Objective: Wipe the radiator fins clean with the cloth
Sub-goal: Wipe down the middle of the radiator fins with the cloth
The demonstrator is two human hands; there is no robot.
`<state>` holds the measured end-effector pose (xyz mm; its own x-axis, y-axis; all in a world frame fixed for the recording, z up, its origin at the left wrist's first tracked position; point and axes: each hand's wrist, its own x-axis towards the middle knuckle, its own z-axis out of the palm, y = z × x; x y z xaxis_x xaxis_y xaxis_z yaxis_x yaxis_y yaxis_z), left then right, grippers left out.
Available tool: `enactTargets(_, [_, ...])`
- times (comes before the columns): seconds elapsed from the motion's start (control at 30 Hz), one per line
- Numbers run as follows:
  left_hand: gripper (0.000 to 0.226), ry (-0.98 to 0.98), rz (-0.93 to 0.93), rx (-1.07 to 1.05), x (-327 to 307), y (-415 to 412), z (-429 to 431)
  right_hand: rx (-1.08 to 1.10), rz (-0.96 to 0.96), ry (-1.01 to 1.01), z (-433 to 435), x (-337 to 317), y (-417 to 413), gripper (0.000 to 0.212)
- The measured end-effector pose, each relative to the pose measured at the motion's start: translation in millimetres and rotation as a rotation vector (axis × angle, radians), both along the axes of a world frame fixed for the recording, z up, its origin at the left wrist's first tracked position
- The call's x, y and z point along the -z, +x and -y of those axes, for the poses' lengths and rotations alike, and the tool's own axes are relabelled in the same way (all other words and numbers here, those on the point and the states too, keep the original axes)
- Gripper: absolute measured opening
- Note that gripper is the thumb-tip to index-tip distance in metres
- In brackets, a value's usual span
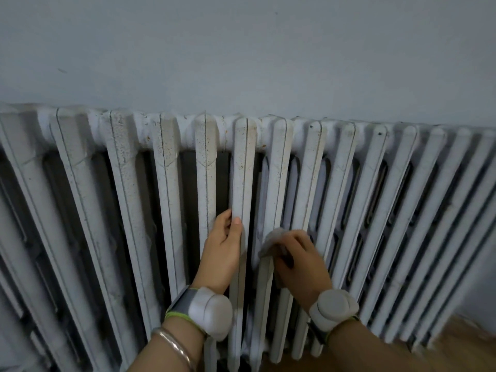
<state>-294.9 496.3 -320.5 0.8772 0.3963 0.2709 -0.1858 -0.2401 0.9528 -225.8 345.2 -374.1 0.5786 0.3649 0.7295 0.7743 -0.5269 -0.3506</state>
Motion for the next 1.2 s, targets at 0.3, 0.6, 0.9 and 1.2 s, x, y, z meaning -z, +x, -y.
enactTargets(0.3, [0.041, -0.065, -0.014, 0.003, -3, -2, 0, 0.001, 0.262, 0.506, -17, -90, -4, 0.026])
enactTargets(0.6, [0.044, -0.054, -0.025, -0.065, 2, 7, 3, -0.001, 0.289, 0.416, -33, -82, 25, 0.029])
enactTargets(0.9, [0.041, -0.075, -0.008, -0.122, -1, 7, 12, 0.037, 0.147, 0.249, -26, -42, 21, 0.025])
enactTargets(1.2, [0.043, -0.099, 0.015, -0.115, -1, 4, 18, -0.010, 0.014, 0.072, -10, 1, 21, 0.033])
